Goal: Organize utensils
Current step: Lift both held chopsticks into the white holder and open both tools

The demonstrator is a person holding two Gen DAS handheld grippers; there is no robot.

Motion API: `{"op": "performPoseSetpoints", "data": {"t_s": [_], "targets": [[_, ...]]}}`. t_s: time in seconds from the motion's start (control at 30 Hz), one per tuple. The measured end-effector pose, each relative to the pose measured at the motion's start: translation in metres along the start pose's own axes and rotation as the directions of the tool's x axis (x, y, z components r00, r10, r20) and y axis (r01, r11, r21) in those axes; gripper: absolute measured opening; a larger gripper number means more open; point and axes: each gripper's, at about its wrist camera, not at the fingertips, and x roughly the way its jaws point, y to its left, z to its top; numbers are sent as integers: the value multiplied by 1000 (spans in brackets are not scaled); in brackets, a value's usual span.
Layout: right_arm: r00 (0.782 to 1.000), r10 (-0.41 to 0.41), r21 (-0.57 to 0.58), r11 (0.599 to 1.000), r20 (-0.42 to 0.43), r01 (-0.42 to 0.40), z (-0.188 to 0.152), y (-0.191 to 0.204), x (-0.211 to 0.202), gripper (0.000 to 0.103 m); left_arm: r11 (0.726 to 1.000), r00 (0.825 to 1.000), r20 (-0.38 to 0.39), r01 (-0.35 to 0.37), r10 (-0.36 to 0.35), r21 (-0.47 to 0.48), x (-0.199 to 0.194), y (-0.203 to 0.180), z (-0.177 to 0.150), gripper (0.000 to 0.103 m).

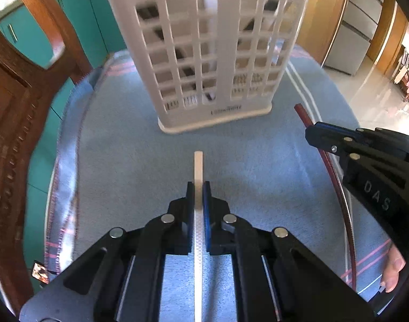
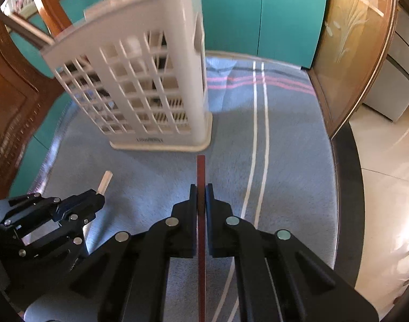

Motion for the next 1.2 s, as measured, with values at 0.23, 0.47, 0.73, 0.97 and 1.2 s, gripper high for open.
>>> {"op": "performPoseSetpoints", "data": {"t_s": [0.23,0.47,0.73,0.97,1.2], "targets": [[986,90,2,996,139,-91,9,-4,-65,7,1000,983,181,-3,-2,29,-64,1,12,7],[926,181,3,981,332,-193,15,-19,-159,7,999,922,384,31,-40,29,-156,13,16,7],[843,183,3,977,505,-214,49,-21,-233,7,994,827,559,104,-62,-44,-234,44,62,7],[757,180,4,972,628,-235,88,-10,-261,7,956,728,684,224,-35,-190,-251,83,103,7],[737,126,81,968,664,-239,107,-11,-233,7,910,706,707,316,-38,-268,-243,101,113,7]]}}
